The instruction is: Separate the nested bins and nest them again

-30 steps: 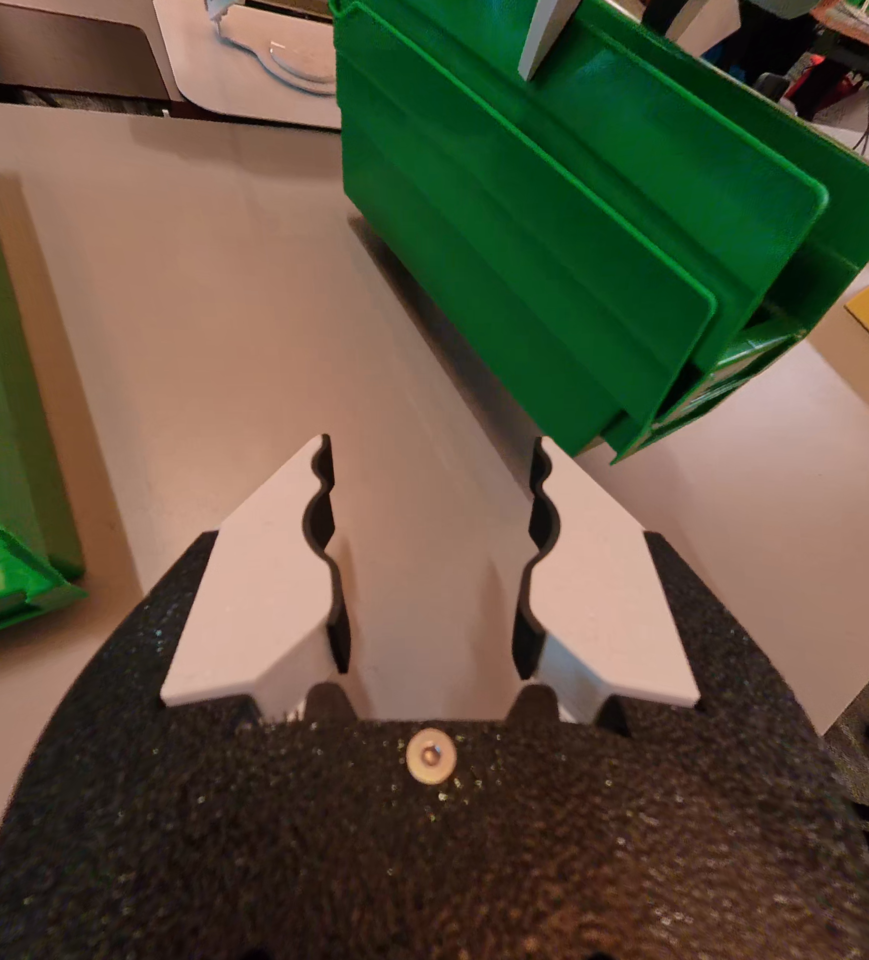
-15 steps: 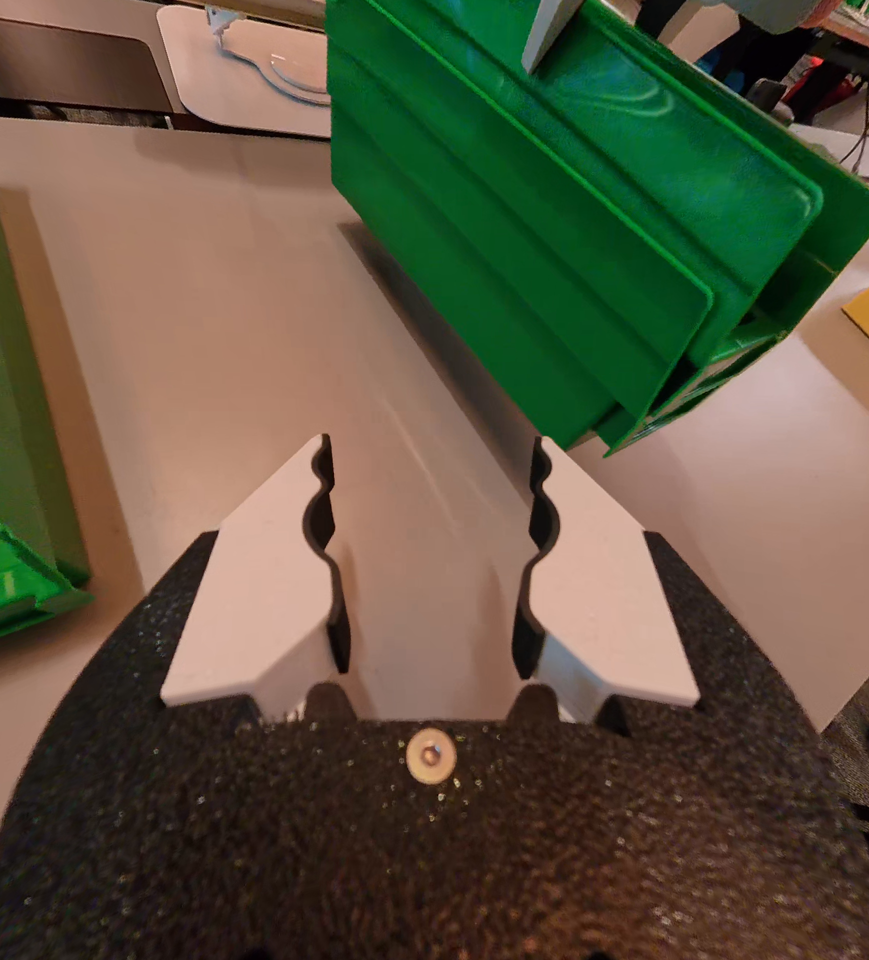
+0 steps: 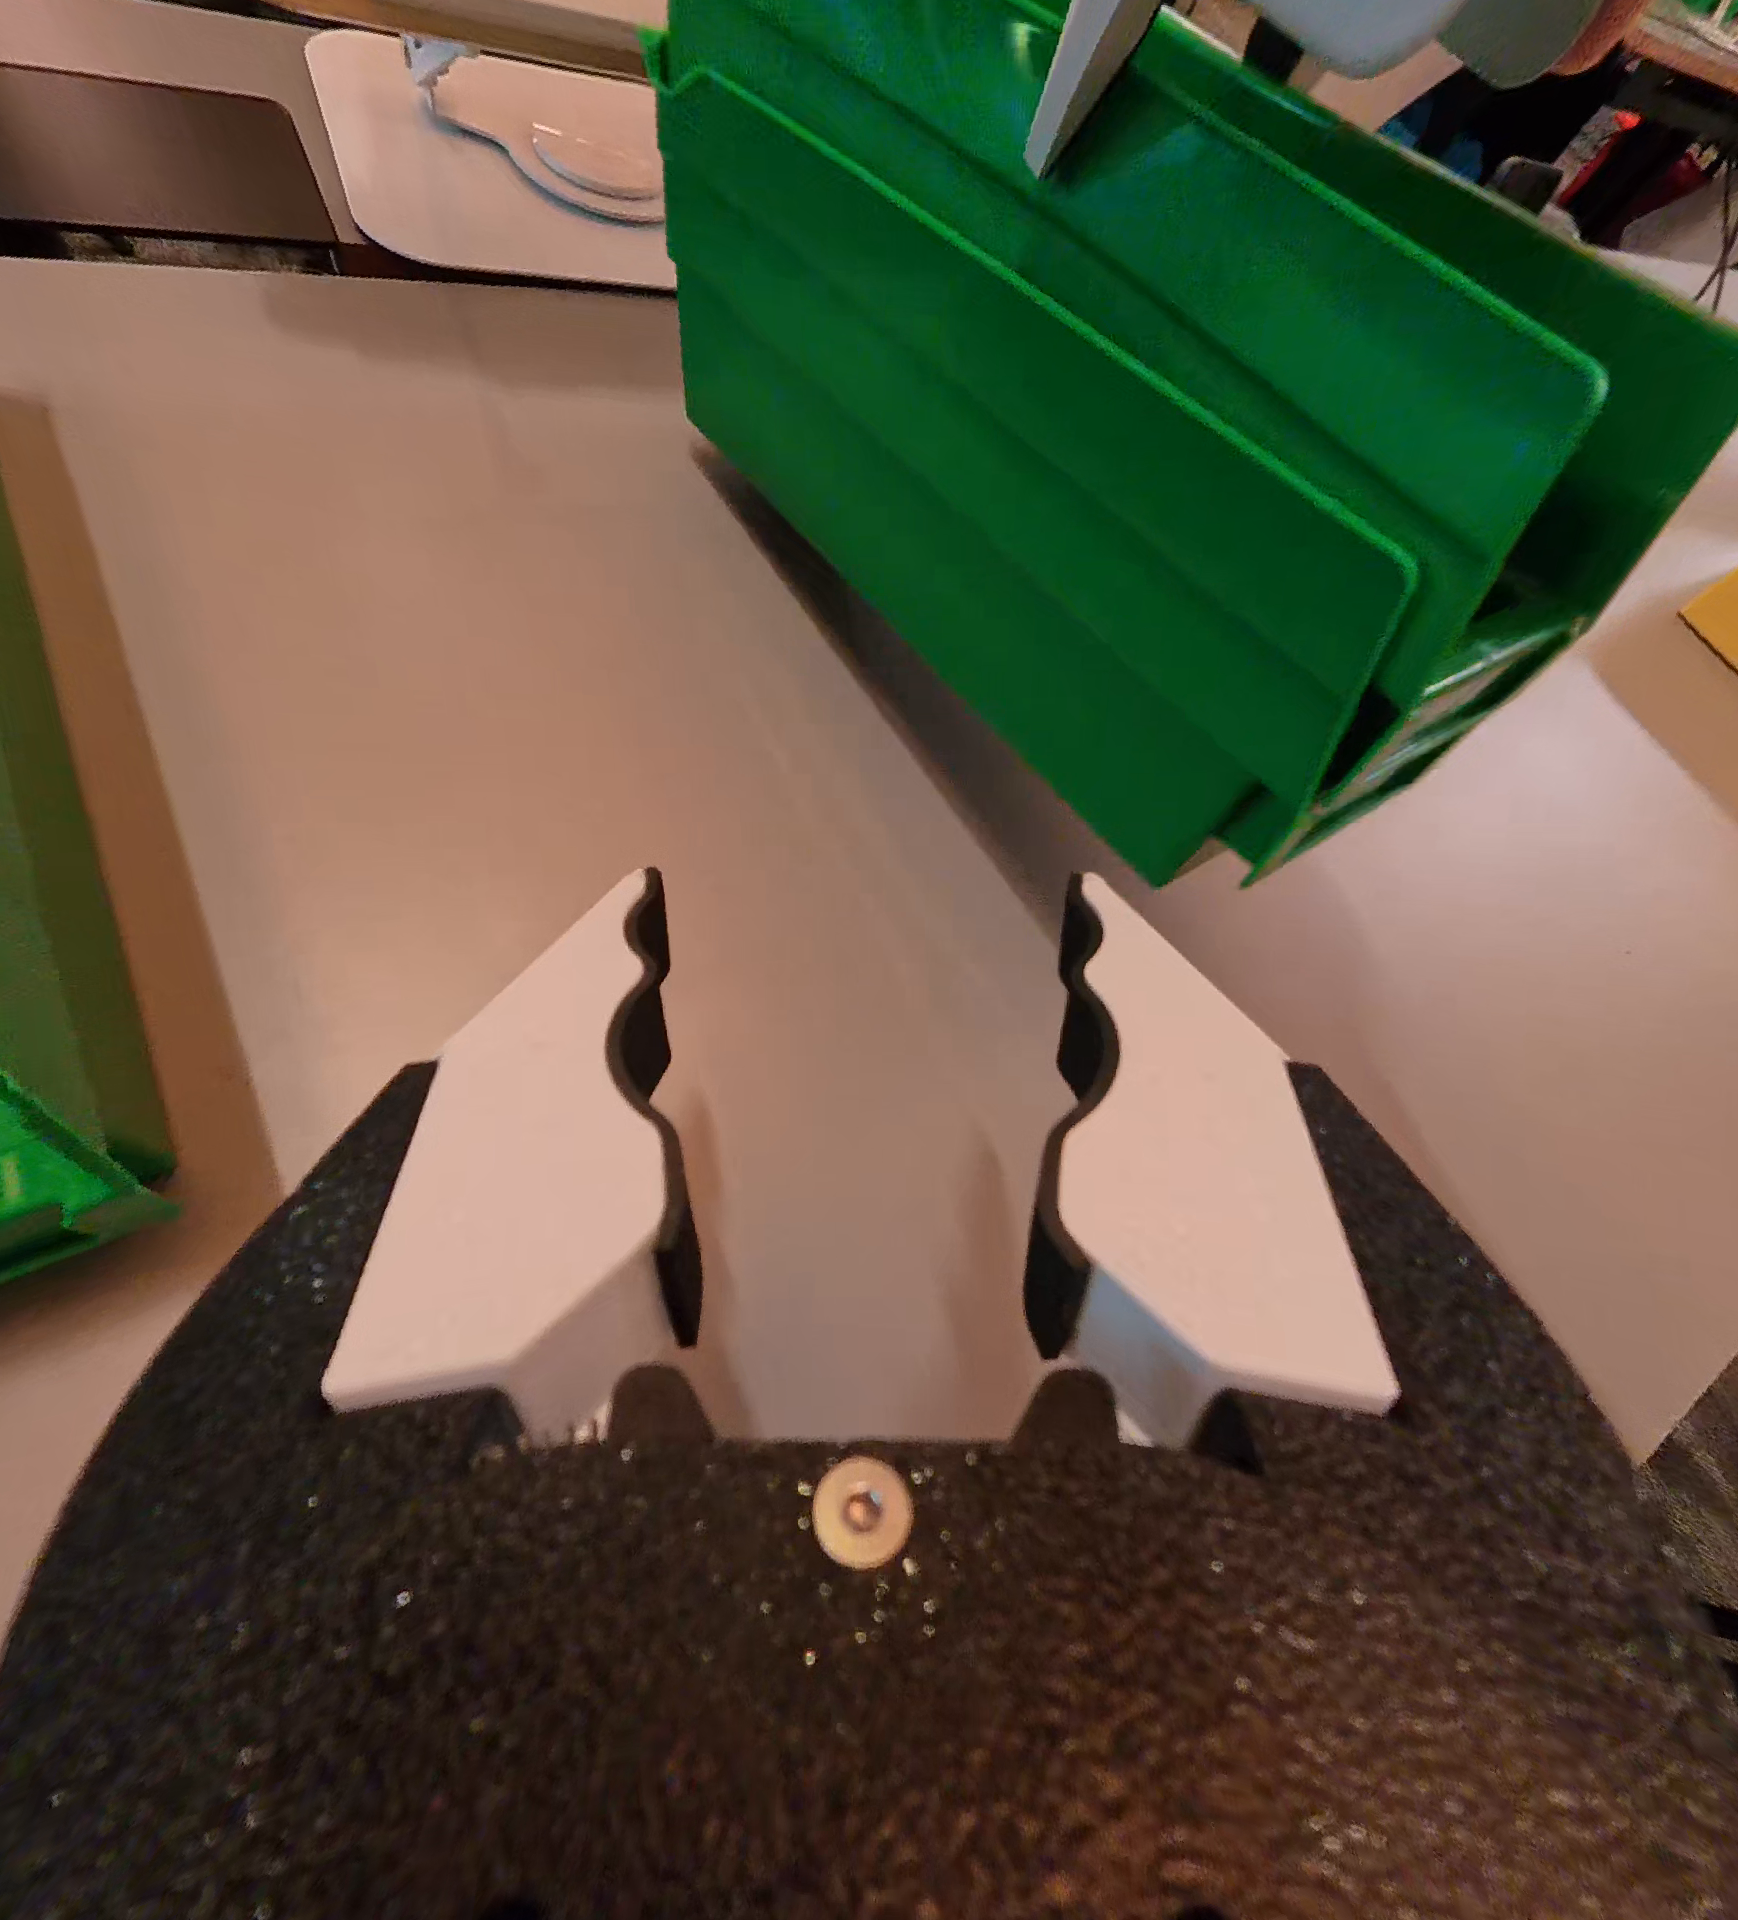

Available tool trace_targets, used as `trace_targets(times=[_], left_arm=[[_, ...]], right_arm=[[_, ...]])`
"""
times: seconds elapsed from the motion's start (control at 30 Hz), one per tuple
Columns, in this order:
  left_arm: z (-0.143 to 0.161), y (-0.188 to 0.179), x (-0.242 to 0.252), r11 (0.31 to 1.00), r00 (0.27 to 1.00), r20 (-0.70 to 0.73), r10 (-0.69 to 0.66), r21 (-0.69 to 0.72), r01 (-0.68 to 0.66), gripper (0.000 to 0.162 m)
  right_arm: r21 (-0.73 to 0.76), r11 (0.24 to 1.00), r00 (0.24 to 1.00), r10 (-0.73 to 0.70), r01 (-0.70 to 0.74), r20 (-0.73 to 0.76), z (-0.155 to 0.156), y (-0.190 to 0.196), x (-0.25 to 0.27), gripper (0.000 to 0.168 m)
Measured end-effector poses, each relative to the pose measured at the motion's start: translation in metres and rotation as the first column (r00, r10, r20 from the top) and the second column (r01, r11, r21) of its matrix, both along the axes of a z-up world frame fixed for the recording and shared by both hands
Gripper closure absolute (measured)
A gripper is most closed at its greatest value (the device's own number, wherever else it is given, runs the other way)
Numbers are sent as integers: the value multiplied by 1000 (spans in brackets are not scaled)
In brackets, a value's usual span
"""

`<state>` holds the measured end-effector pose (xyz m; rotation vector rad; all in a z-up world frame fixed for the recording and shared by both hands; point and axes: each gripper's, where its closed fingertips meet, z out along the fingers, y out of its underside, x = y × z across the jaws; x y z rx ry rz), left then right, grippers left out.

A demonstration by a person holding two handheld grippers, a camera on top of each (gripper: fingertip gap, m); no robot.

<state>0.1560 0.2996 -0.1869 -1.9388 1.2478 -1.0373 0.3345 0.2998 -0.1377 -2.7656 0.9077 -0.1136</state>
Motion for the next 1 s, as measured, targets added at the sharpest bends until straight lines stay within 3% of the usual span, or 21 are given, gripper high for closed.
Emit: trace_targets(times=[0.1,0.33,0.5,0.67,0.83,1.0], left_arm=[[-2,2,-2,1000,1000,-9,0,0,0,88],[-5,3,-4,1000,1000,-10,2,-6,-2,88],[-5,3,-4,1000,1000,-16,2,2,-2,88],[0,-2,2,1000,1000,-2,-7,0,7,88],[-4,-3,3,1000,1000,-22,-9,15,9,88],[-4,-10,8,1000,1000,-12,-20,10,20,88]], right_arm=[[-28,1000,1000,1,0,9,-4,-3,1,98],[60,997,998,-41,43,-48,1,7,-1,98],[76,997,1000,-17,17,5,25,15,3,97],[1,1000,1000,-25,25,10,0,0,4,97],[60,998,998,-10,6,68,39,10,13,98],[21,1000,999,-23,22,40,16,-4,13,96]])
